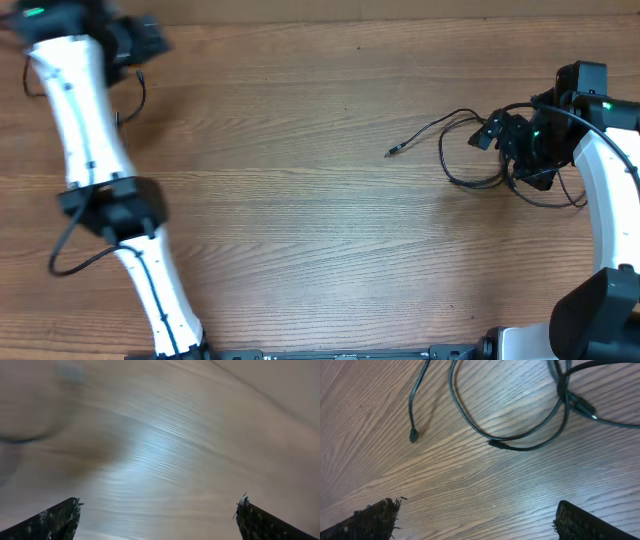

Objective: Untangle cables

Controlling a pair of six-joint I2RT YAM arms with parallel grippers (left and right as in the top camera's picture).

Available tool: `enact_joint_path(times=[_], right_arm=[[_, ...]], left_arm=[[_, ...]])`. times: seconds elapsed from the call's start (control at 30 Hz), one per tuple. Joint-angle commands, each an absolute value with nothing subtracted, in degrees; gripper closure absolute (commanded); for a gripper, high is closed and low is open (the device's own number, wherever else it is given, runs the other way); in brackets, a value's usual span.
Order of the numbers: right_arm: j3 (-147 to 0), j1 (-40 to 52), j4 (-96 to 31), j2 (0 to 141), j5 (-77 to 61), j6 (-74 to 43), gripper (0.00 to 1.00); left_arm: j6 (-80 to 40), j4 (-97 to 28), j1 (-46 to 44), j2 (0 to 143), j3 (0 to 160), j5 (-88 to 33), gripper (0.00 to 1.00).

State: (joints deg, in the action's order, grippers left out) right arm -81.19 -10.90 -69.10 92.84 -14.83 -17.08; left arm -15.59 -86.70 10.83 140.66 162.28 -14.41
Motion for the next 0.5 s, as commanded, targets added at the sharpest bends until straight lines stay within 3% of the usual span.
enact_joint_path(times=[0.0, 0.27, 0.47], right_arm=[[-81.1, -12.4, -69.7, 88.3, -7.4, -21.6, 0.0], [-79.5, -19.9, -64.2, 86.8, -2.1, -27.3, 0.0], [-72.7, -20.3, -58.9, 90.8, -0.4, -41.3, 0.02]], left_arm=[[-8.7, -86.5, 0.5, 140.9, 163.7, -17.9, 0.0], [-9.5, -80.0, -17.5, 141.3, 163.2, -11.8, 0.0], [-10.5, -79.6, -23.7, 141.3, 163.2, -4.3, 0.0]])
